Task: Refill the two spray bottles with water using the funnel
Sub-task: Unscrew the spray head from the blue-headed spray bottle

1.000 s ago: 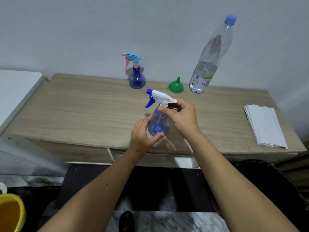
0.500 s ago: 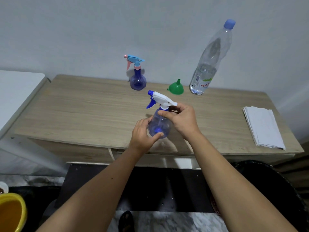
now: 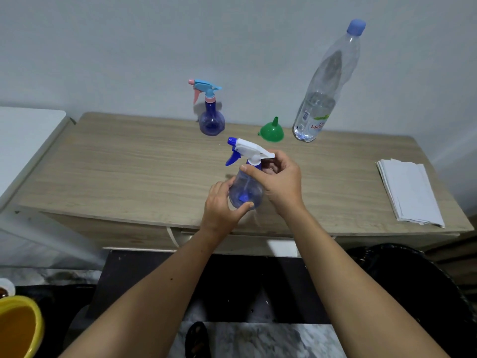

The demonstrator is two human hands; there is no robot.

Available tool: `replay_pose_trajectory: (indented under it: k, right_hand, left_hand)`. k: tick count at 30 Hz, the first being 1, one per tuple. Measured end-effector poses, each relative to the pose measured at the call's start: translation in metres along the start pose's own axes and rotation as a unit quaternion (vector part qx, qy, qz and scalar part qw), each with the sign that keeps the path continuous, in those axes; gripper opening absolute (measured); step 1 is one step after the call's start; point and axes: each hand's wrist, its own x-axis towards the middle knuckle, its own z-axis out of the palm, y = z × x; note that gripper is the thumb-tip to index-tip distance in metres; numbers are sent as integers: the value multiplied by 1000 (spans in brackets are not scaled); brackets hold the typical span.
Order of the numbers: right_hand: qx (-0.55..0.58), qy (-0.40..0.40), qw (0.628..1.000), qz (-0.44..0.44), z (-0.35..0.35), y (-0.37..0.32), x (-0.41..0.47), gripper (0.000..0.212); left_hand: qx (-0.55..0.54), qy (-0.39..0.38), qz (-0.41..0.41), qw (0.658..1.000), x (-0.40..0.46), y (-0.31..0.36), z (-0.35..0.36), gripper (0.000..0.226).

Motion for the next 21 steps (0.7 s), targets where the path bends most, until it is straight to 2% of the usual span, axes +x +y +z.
replay_pose_trajectory:
  k: [7,12,15,18,21]
  right_hand:
    - [-46,16,998,-39,-1,4,7,23]
    - [-119,-55,988,-80,-11,6,5,19]
    - [-109,-51,989,-83,-8,4,2,24]
    - [-90,-22,994,-56,-5,4,3,40]
    - [-88,-33,994,-57,-7,2,3,26]
  left_hand:
    - [5,25,24,999,3,-1,4,69]
    - [15,1,42,999,6,-2,0,62]
    - [8,-12,38,999,6,-3,-2,62]
    - [15,-8,39,999,4,-4,0,65]
    - [8,4,41,999,2,-4,-1,65]
